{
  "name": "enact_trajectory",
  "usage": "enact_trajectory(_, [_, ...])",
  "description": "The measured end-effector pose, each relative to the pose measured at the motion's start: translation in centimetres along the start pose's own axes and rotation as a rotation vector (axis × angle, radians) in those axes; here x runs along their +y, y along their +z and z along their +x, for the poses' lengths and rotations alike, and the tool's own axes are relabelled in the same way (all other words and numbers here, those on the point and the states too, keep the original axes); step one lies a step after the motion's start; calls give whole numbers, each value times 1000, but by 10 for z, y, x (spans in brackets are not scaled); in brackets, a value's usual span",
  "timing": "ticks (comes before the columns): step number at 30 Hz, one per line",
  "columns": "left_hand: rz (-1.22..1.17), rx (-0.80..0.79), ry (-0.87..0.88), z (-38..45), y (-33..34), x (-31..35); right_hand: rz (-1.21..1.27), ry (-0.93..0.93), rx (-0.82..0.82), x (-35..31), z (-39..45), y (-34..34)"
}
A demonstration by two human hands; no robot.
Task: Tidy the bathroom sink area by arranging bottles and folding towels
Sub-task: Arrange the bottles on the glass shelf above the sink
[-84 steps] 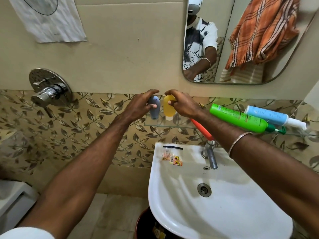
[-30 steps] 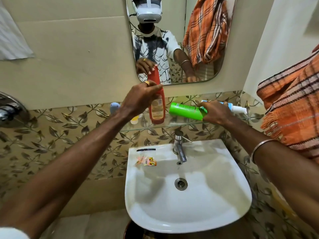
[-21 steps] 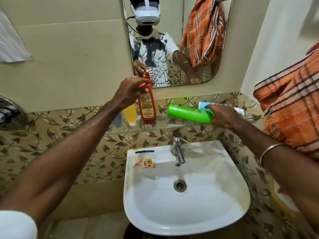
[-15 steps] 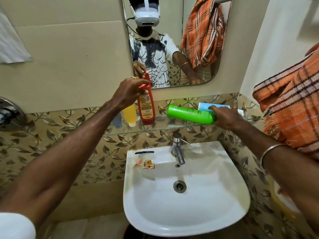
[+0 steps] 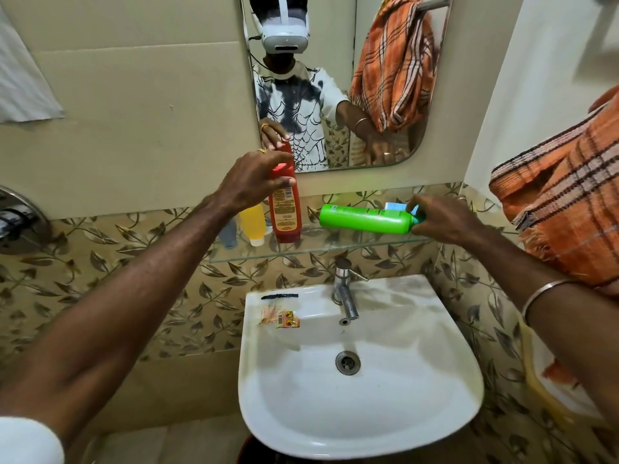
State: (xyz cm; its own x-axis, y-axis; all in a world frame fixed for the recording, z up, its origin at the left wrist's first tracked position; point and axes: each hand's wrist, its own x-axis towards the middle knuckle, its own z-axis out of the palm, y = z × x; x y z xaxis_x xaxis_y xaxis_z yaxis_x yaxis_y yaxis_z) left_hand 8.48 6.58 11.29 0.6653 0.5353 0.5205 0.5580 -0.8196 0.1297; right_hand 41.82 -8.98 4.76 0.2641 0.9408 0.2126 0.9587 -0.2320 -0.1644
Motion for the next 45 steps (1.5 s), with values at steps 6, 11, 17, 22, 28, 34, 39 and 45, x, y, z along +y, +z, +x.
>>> enact_trajectory(6, [285, 229, 274, 5, 28, 47, 131, -27, -25, 1, 2, -4])
enact_trajectory(11, [151, -98, 310, 7, 90, 119, 171, -12, -38, 1, -1, 0])
enact_trajectory(17, [343, -240, 216, 11, 146, 151, 270, -9, -44, 3, -5, 2])
enact_trajectory(22, [463, -181, 295, 16, 154, 149, 366, -1, -72, 7, -7, 5])
enact_trajectory(28, [476, -147, 364, 16, 156, 141, 682, 185, 30, 23, -2, 4])
enact_trajectory(34, [374, -27, 415, 14, 145, 134, 474, 262, 85, 43, 3, 9])
enact_trajectory(39, [130, 29, 333, 25, 113, 124, 70, 224, 52, 55, 2, 15])
enact_trajectory(45, [-132, 70, 180, 45, 75, 100, -70, 217, 59, 57, -3, 12])
